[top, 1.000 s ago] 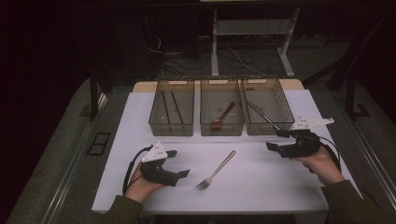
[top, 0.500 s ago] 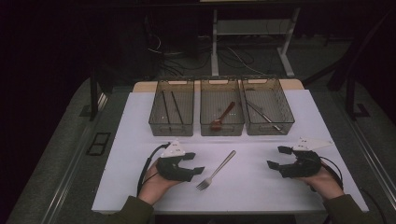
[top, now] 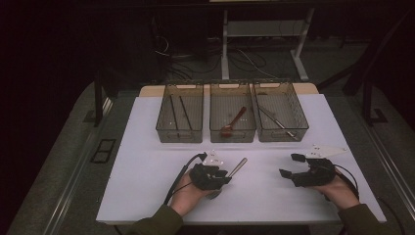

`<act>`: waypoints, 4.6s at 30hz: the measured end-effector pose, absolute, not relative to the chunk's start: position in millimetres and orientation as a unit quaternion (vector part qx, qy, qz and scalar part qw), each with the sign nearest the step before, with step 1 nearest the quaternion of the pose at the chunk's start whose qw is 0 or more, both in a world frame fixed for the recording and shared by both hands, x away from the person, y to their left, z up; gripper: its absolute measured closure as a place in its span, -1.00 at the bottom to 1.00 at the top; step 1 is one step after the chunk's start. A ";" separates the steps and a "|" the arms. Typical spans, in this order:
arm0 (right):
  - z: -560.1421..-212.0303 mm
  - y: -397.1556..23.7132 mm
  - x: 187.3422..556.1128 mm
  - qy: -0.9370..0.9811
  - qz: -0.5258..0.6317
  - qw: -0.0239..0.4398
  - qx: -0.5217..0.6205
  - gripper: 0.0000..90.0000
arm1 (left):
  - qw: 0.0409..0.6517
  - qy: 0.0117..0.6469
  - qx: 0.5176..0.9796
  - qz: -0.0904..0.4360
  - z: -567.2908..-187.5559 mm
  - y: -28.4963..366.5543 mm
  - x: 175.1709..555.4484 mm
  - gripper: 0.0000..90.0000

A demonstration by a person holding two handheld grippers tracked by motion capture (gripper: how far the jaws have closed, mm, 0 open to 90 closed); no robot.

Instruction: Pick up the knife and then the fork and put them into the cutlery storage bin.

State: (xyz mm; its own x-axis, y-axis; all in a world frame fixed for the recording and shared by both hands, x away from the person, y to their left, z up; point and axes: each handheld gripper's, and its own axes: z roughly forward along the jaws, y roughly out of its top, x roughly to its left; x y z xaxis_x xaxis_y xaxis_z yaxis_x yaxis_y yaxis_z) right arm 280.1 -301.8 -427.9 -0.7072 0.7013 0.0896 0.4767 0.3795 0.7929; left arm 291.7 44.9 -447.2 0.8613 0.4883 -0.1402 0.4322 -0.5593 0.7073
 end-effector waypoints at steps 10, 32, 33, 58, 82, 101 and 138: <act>-427.3 -302.3 280.4 0.817 0.432 0.130 0.359 -0.54 | 0.368 0.249 0.894 0.061 -447.9 40.3 287.9 0.77; -427.1 -298.9 281.1 0.826 0.430 0.114 0.346 -0.60 | 0.384 0.211 0.898 0.034 -436.9 46.7 290.9 0.87; -426.4 -297.9 280.8 0.830 0.426 0.117 0.340 -0.60 | 0.383 0.207 0.899 0.034 -435.3 47.3 290.7 0.87; -406.3 -201.9 289.1 0.926 0.353 0.071 0.113 -0.14 | 0.414 0.132 0.901 0.005 -411.2 31.6 291.1 0.87; -416.8 -163.6 285.7 0.961 0.274 0.035 -0.008 0.80 | 0.422 0.074 0.903 -0.027 -406.8 25.7 290.0 0.77; -403.6 -196.3 304.6 0.956 0.283 0.058 0.050 0.80 | 0.507 0.204 0.836 0.051 -393.8 113.9 297.8 -0.28; -346.9 -281.3 408.9 0.869 0.359 0.111 0.321 0.80 | 0.475 0.289 0.824 0.110 -429.6 163.5 281.7 -1.00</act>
State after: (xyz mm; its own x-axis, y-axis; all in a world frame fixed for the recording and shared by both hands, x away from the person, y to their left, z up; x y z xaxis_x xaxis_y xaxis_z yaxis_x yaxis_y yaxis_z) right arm 408.9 -281.3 -346.9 -0.7687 0.6385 0.0370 0.4787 0.5360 0.6954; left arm 281.7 163.5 -429.6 0.8090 0.5802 -0.0940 0.3721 -0.3818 0.8460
